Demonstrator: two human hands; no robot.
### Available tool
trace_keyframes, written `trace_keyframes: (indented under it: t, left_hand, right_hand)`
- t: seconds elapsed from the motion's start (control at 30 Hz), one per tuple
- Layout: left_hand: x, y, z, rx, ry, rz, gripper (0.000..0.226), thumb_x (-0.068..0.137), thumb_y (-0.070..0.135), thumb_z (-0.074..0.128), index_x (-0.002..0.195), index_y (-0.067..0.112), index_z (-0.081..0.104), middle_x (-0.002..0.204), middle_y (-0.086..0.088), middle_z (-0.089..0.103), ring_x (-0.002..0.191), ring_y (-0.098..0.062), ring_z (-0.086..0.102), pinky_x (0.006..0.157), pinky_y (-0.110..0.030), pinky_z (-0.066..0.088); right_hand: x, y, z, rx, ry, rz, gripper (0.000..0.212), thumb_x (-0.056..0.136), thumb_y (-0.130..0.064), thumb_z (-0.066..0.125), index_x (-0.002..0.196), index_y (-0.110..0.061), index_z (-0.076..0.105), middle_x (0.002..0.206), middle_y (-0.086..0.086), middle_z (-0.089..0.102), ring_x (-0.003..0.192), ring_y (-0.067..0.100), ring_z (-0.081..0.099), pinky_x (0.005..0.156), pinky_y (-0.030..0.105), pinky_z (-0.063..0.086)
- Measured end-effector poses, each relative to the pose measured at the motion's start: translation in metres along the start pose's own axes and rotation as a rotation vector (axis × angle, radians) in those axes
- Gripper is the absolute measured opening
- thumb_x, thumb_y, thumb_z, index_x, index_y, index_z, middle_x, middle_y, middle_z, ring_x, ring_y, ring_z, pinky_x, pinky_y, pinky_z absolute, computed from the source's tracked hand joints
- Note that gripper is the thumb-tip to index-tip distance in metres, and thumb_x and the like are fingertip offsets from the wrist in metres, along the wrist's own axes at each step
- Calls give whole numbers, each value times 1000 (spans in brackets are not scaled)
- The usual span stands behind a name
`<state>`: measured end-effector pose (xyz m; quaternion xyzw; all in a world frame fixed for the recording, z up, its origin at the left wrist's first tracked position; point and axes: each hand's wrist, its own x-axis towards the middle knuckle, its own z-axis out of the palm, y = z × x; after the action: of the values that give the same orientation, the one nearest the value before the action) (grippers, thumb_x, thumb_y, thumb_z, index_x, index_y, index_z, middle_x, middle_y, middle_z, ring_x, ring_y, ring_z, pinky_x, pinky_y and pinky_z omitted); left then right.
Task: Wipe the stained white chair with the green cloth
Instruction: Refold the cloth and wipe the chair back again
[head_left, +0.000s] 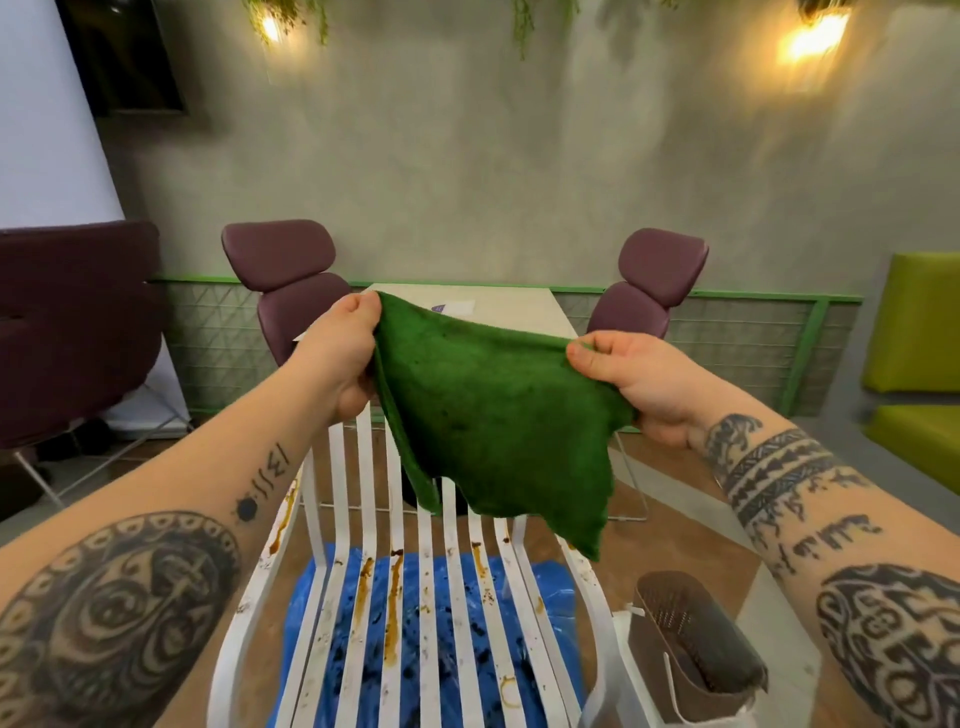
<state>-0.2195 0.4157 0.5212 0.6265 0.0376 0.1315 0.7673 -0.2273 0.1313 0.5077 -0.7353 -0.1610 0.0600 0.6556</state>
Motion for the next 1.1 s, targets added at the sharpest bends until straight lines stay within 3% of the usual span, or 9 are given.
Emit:
trace_keyframes:
  t: [0.17,0.27,0.43,0.6,0.67,0.77,0.83,0.97,1.1]
  left_hand:
    - [-10,-45,-10,-288,-144,-386,80,90,79,38,129,15,66,127,-17,70,110,-37,70,92,-54,55]
    - [-31,-112,-2,-178,-291,-630,56,99,46,55,135,3,58,133,-26,64,119,-40,64,103,-60,48]
    - [-28,-151,8,2,-125,-733,25,102,9,53,121,-6,61,108,-30,73,98,-40,72,84,-54,59]
    - [-15,-145,1,341,-118,-673,32,96,-3,61,126,-9,52,110,-25,70,93,-37,71,69,-44,62]
    - [-7,-147,1,437,-73,-577,55,95,-3,63,143,-5,38,126,-24,61,102,-38,66,79,-48,60]
    - [-2,-147,1,550,-77,-438,76,97,7,64,160,13,20,155,-19,40,127,-40,53,102,-54,52]
    - [-5,-147,-3,749,-89,-328,72,100,15,61,160,13,22,157,-15,37,134,-38,47,110,-50,45]
    - [-22,-144,-13,1149,-152,-319,60,102,26,59,149,3,30,117,-17,58,94,-28,61,70,-37,56]
    - [-34,-140,-23,1039,-155,-452,45,102,26,58,137,3,41,105,-17,58,92,-38,68,67,-49,64]
  right_hand:
    - [23,13,3,364,140,158,38,100,-36,59,109,-2,73,100,16,77,89,28,75,83,45,62]
    - [19,67,-1,399,151,407,44,101,-41,58,96,1,70,92,22,75,83,33,74,87,50,58]
    - [4,147,-4,404,117,733,19,93,0,63,110,9,64,102,28,73,81,39,76,64,53,63]
    - [25,154,-10,524,259,419,76,82,4,74,146,-19,40,125,22,64,90,32,76,66,42,62]
    - [20,154,-5,396,225,497,80,81,2,76,151,-9,39,117,20,70,89,33,76,65,43,62]
    - [5,161,12,72,139,777,30,88,-2,72,116,6,63,93,20,78,81,32,76,69,46,63]
    - [8,172,17,-138,228,764,25,89,-8,75,110,3,68,96,15,76,87,28,73,75,41,63]
    - [8,177,24,-892,163,642,44,89,-43,73,115,-8,71,108,3,69,101,22,67,86,31,56]
    - [-1,174,23,-845,291,585,29,89,-37,75,103,-13,72,100,4,70,93,22,66,81,33,55]
